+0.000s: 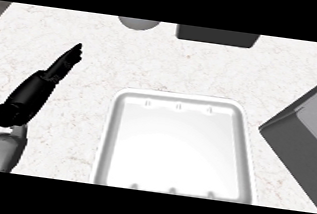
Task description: Pick the cupcake from the tray and place it in the cardboard box
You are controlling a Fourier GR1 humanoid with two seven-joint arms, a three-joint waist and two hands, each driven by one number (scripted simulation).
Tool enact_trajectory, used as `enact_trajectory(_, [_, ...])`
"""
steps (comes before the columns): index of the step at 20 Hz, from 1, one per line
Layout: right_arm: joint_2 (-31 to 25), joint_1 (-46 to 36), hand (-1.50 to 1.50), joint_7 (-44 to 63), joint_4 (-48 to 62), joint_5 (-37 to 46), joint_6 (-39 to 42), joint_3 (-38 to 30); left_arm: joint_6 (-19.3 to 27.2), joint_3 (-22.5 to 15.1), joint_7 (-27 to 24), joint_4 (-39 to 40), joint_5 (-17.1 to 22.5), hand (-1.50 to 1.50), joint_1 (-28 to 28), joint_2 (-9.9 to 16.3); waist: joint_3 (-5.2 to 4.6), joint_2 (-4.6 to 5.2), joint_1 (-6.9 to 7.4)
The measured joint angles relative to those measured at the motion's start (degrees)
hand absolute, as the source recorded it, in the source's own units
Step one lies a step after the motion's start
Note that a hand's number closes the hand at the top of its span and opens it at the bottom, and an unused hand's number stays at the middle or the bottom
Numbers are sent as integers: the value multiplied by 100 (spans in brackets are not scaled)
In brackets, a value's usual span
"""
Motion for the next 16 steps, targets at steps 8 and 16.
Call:
enact_trajectory(8, [-844, 39, 150, -971, 1748, -92, 705, 7, -91, 59, 93, 17, 63, 0, -111, -18, 3, 5, 20])
enact_trajectory(16, [-1386, -106, -150, -2290, 3153, -163, 1146, 185, -83, 70, 65, 118, -21, 0, -191, -75, 5, 2, 26])
